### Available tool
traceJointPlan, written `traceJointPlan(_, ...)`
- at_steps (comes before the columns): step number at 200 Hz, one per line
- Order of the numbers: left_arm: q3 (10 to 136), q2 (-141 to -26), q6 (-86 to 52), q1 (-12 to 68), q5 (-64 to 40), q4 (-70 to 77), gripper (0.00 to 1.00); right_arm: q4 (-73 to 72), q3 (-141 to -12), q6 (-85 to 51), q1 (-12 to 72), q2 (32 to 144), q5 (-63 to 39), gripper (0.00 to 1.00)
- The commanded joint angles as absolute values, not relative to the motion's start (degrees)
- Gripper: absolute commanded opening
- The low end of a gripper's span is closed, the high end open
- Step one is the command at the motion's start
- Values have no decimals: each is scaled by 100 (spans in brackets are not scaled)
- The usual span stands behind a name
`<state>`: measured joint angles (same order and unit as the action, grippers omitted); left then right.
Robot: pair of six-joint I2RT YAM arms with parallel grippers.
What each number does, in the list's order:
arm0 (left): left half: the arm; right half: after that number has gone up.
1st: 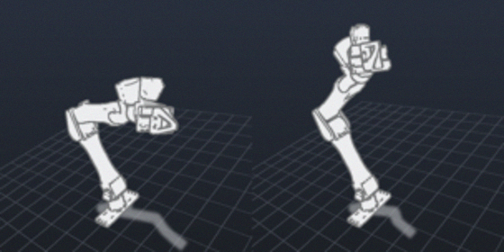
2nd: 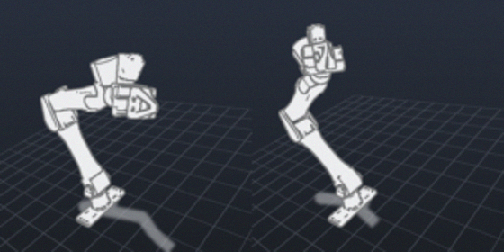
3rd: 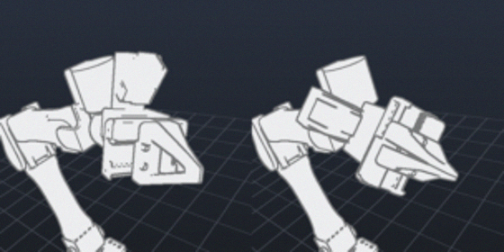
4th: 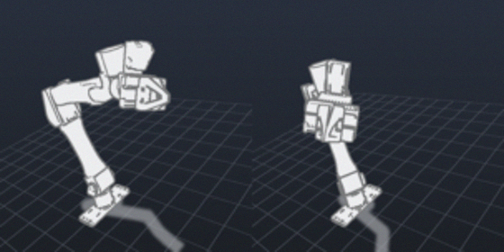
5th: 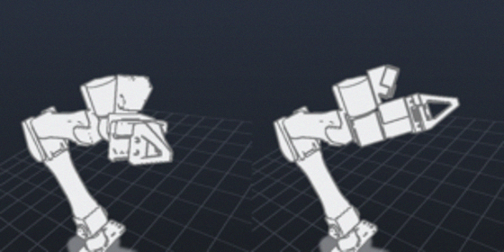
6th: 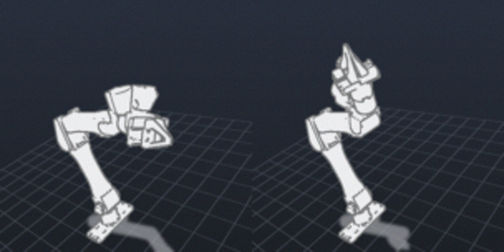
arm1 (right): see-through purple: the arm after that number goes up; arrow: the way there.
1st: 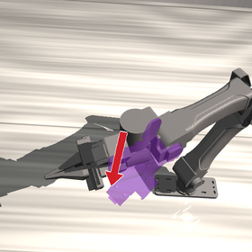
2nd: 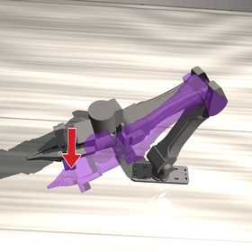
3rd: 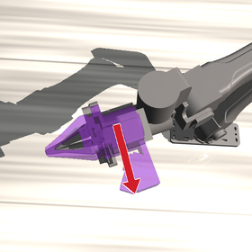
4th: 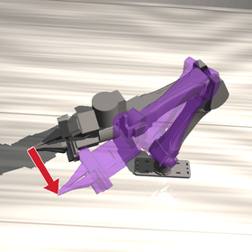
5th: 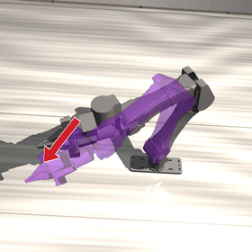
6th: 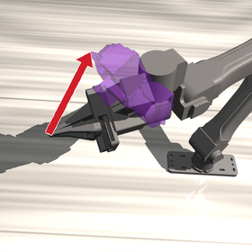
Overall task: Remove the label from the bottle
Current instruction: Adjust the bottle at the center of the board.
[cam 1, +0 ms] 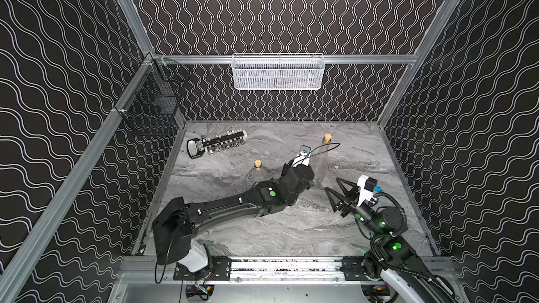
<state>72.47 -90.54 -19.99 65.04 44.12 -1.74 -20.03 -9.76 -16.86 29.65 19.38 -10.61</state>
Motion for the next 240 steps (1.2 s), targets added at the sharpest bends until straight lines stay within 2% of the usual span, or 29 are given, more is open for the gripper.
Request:
traceJointPlan(1,7922,-9320,-3238,6607,6144,-1235,0,-2099,-898,-1222,3342,2089,-91,78)
traceJointPlan(24,8335,-9510,-4150,6627,6372,-2150,0,-2267,-756,-987,3844,2243,415,78)
traceJointPlan(65,7748,-9195,-4022,6627,6035,-1268,0,-2980,-353,-683,5025,2577,1483,78)
traceJointPlan(100,7831,-9284,-3908,6627,5727,-1309,0,-4226,-73,10,6405,3518,2926,79)
traceJointPlan(130,7787,-9338,-3882,6567,5413,-1233,0,-5046,-172,384,7093,4421,3602,79)
traceJointPlan(164,7569,-9293,-3384,6503,4897,-843,0,-6137,13,383,7230,4883,3744,80)
traceJointPlan(197,7269,-9185,-2900,6442,4361,-594,0,-4932,-310,12,7224,4537,3823,82)
traceJointPlan(240,6947,-9197,-2570,6442,4015,-241,0,-4551,-245,-16,7209,3915,3972,87)
